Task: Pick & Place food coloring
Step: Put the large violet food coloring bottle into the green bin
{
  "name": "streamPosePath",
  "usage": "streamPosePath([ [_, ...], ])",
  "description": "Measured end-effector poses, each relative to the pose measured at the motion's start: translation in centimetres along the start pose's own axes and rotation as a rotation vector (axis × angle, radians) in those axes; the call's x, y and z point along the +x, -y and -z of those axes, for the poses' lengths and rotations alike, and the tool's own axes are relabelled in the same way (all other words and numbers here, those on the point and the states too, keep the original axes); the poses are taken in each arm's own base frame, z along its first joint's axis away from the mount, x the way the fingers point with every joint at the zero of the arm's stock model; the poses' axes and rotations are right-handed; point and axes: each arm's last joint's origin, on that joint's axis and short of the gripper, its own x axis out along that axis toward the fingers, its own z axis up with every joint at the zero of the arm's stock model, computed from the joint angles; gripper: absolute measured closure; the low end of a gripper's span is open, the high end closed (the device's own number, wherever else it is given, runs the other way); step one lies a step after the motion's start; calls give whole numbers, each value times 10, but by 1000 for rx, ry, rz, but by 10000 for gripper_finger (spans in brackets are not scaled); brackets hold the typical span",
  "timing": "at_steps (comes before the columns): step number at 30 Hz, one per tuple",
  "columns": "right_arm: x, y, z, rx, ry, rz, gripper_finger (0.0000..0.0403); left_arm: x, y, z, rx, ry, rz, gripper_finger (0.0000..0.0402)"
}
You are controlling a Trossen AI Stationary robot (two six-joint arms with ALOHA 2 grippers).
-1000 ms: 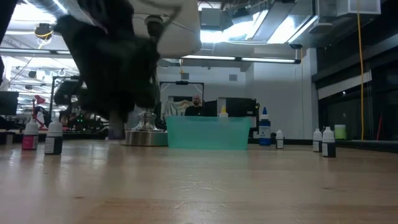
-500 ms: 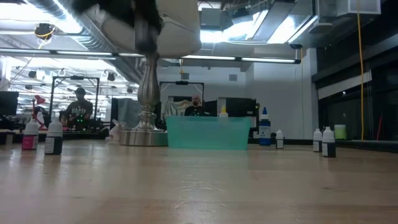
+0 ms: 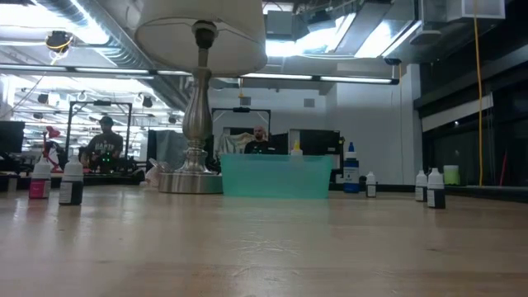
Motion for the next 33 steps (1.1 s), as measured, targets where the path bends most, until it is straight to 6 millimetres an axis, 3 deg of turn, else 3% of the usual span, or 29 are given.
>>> streamPosePath([
  [6,41,5,4,68,23,11,196,-3,6,-3,93,-14,74,291],
  [12,77,0,-7,19,47,52,196,-2,6,-4,176,-35,93,289],
  [19,113,0,-7,-30,36,131,196,-1,3,-9,230,-58,120,289],
  [33,123,1,-3,13,-12,222,196,3,1,-12,255,-64,121,290],
])
